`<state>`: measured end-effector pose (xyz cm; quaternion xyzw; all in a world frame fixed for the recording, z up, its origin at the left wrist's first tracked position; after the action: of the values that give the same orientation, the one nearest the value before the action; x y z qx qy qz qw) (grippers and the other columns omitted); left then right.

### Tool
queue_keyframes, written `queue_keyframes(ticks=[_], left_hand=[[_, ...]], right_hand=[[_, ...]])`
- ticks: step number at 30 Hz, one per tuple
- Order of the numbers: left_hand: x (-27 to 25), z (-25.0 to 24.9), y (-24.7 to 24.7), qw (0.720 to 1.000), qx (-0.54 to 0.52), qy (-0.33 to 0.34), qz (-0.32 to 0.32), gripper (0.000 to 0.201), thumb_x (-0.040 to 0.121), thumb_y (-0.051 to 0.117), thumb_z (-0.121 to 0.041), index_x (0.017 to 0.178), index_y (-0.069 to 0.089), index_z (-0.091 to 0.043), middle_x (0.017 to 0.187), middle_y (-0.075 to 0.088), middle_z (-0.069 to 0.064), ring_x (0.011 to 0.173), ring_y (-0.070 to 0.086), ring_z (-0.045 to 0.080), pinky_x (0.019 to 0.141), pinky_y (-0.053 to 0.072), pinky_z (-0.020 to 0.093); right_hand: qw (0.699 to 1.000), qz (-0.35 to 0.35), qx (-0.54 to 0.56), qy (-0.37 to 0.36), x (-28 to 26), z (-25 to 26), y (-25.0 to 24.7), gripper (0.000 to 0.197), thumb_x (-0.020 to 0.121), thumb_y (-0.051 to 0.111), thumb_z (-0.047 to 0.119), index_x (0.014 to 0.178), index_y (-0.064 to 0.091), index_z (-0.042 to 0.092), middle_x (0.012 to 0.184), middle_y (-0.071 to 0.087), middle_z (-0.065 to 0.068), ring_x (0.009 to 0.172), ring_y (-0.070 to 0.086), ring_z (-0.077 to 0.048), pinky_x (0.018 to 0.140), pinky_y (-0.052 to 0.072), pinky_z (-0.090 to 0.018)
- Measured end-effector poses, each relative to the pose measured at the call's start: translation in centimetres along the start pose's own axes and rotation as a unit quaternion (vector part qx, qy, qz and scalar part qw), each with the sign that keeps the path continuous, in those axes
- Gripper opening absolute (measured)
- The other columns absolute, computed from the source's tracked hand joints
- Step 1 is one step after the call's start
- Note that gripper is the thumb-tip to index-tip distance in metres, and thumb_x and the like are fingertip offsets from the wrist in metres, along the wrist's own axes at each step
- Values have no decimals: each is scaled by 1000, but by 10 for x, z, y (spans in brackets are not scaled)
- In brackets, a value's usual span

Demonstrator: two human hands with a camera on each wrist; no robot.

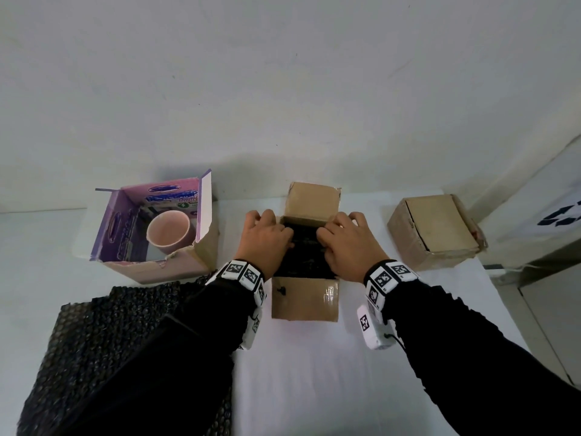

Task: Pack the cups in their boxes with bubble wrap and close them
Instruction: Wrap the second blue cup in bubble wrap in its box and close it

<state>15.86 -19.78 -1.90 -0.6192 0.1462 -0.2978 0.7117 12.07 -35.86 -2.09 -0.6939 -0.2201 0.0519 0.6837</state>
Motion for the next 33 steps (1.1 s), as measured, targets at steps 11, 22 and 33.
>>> queue_keyframes(ticks=[11,22,33], left_hand=[[-23,-1,9,998,7,16,62,47,86,31,-43,89,74,-24,106,63,-10,113,41,27,95,26,46],[-50,-7,-6,996,-51,5,-70,41,94,39,-49,78,67,-23,81,66,-7,92,53,24,85,31,41],[-84,0,5,999,-29,16,-25,45,74,52,-64,97,64,-27,113,61,-13,115,39,23,94,24,46]], right_hand=[[998,46,-30,-16,-30,-5,3,53,97,29,50,85,75,26,97,61,10,101,49,-21,92,30,-44],[997,75,18,-11,-20,6,-11,11,90,44,29,90,54,23,84,63,4,98,52,-19,100,25,-46],[972,192,105,-79,30,41,24,62,88,48,14,147,33,27,152,36,8,146,18,-8,118,13,-36]])
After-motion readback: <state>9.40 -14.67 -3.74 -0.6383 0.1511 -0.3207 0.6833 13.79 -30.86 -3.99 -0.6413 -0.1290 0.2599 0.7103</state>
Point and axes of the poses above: each hand's wrist, its own x-axis towards the middle knuckle, its own y-axis out of the palm, z = x × y, the point moved 4 cm from there along x, towards the middle knuckle
